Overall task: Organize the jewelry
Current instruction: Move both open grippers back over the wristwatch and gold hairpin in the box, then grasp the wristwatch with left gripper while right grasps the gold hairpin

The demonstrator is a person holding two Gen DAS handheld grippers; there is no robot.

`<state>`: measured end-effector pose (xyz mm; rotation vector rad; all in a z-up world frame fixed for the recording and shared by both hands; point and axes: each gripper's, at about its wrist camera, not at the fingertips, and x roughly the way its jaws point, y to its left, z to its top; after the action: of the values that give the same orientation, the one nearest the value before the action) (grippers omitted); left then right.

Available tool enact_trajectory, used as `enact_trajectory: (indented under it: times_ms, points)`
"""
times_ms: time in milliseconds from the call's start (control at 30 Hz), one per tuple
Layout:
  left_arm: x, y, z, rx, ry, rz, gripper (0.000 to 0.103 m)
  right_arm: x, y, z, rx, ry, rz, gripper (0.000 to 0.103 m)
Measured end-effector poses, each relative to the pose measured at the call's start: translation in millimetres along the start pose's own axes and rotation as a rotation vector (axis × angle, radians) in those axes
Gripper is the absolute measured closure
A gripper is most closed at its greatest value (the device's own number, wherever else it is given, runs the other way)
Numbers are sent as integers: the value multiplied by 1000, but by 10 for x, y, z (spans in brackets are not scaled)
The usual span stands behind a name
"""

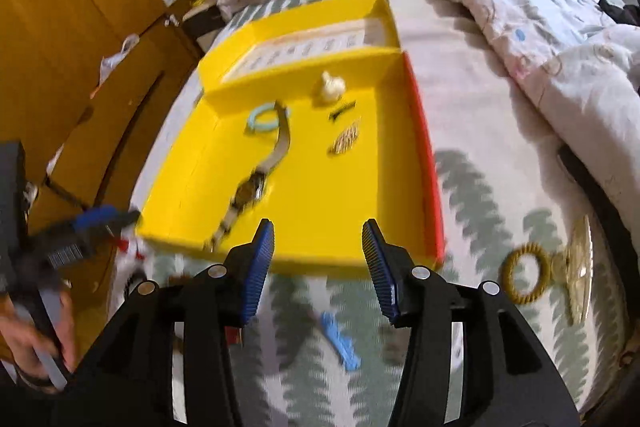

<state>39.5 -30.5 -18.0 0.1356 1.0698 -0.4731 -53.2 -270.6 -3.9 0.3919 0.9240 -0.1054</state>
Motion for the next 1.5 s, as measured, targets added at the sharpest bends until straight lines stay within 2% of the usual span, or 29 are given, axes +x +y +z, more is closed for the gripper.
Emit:
enact_trajectory:
  times_ms: [167, 433, 833, 1067, 1233, 1333, 1433, 1500]
  points:
    - [386, -282, 154, 59, 73, 39, 31, 226, -73, 276, 35, 18, 4, 53]
    - [861, -392, 291, 60, 158, 9, 31, 755, 11, 576, 11, 106, -24, 53]
    - [1130, -525, 373, 124, 216, 36, 31, 1256, -35, 688, -6, 201, -121, 53]
    - [1208, -620, 366, 158, 229, 44, 31, 1449, -40, 709, -31, 217, -160, 53]
    - [1219, -593, 346, 146, 231, 22, 31, 1620, 14, 719, -72, 231, -197, 54]
    - [1244, -560, 361, 139, 233, 5, 34, 1671, 60, 711, -110, 239, -218, 59]
    - [1230, -554, 364, 146, 231, -8, 39, 1677, 80, 701, -133, 239, -233, 74]
    - [1217, -566, 344, 152, 227, -11, 45, 1671, 77, 693, -136, 238, -237, 77]
